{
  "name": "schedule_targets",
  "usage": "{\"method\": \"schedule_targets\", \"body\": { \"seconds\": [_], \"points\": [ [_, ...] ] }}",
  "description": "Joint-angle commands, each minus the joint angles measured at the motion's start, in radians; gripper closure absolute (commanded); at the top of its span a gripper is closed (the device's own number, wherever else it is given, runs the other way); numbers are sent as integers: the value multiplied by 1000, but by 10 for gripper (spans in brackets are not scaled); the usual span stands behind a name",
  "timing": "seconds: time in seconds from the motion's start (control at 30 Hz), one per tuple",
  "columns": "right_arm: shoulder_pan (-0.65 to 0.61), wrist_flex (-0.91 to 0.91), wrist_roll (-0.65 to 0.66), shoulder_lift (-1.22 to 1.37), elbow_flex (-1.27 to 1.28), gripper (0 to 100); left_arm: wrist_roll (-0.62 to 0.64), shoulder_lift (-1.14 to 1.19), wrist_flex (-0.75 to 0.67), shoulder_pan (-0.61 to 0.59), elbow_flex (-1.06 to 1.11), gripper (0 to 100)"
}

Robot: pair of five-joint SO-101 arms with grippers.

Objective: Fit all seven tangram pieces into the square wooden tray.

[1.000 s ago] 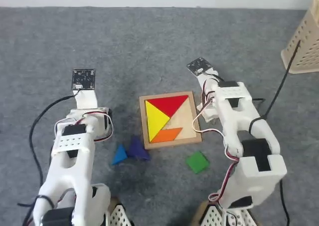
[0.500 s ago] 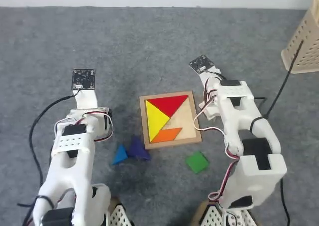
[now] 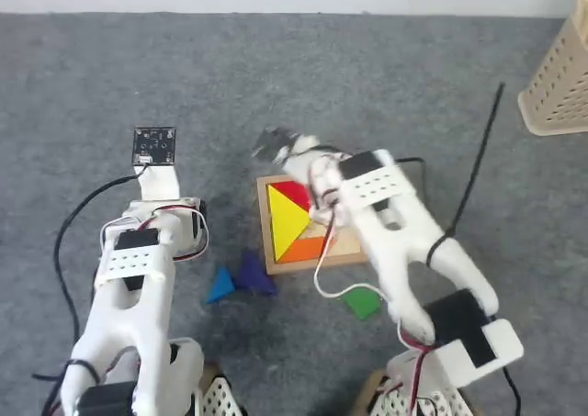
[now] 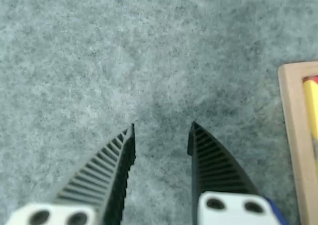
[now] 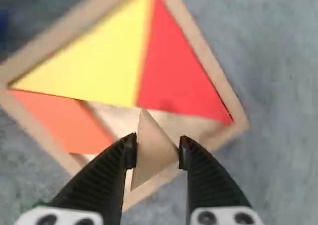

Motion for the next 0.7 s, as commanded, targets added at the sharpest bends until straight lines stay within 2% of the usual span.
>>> {"method": "schedule_targets", "body": {
  "seconds": [0.0, 0.23, 0.67],
  "points": [
    [-33, 13, 91, -2, -35, 951, -8, -37, -15, 6, -5, 840],
    [-68, 21, 276, 50, -35, 951, -8, -38, -15, 6, -5, 840],
    [-107, 21, 365, 101, -35, 947, -8, -38, -15, 6, -5, 840]
  ]
}}
